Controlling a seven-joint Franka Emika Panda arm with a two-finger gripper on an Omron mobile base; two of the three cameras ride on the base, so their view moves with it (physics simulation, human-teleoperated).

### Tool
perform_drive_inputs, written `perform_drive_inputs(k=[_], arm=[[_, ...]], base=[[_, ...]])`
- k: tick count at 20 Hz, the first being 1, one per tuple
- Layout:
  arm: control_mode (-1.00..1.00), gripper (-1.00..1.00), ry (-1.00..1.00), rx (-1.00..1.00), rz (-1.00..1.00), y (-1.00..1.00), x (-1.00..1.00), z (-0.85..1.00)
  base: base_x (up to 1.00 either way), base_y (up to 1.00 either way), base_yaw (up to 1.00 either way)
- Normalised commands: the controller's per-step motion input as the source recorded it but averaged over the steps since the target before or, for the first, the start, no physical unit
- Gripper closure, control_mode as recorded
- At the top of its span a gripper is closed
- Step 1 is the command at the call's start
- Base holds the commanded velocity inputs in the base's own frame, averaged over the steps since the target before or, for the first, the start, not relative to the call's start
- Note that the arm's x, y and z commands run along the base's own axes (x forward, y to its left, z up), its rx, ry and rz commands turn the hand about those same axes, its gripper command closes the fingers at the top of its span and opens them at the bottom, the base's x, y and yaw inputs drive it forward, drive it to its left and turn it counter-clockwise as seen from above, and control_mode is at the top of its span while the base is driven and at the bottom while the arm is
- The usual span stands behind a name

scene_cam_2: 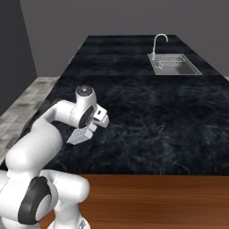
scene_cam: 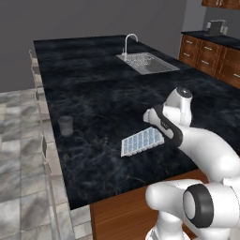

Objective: Open the freezer door, pick up the ice cube tray from the freezer, and place it on the dining counter.

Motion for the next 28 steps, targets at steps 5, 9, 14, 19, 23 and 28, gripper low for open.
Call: perform_drive_inputs(k=[5, 9, 14, 19, 23, 28], arm=[[-1.00, 1.00, 0.00, -0.07, 0.04, -0.02, 0.00, -0.54], [-1.00, 1.00, 0.00, -0.06, 0.05, 0.00, 0.00, -0.54], [-1.00, 1.00, 0.00, -0.04, 0.05, 0.00, 0.01, -0.50], [-1.00, -1.00, 0.00, -0.04, 0.04, 0.00, 0.09, -0.48], [-1.00, -1.00, 0.00, -0.04, 0.04, 0.00, 0.10, -0.47], [-1.00, -1.00, 0.00, -0.01, 0.04, 0.00, 0.06, -0.40]], base=[[0.00, 0.00, 0.00], [0.00, 0.00, 0.00], [0.00, 0.00, 0.00], [0.00, 0.00, 0.00], [0.00, 0.00, 0.00], [0.00, 0.00, 0.00]])
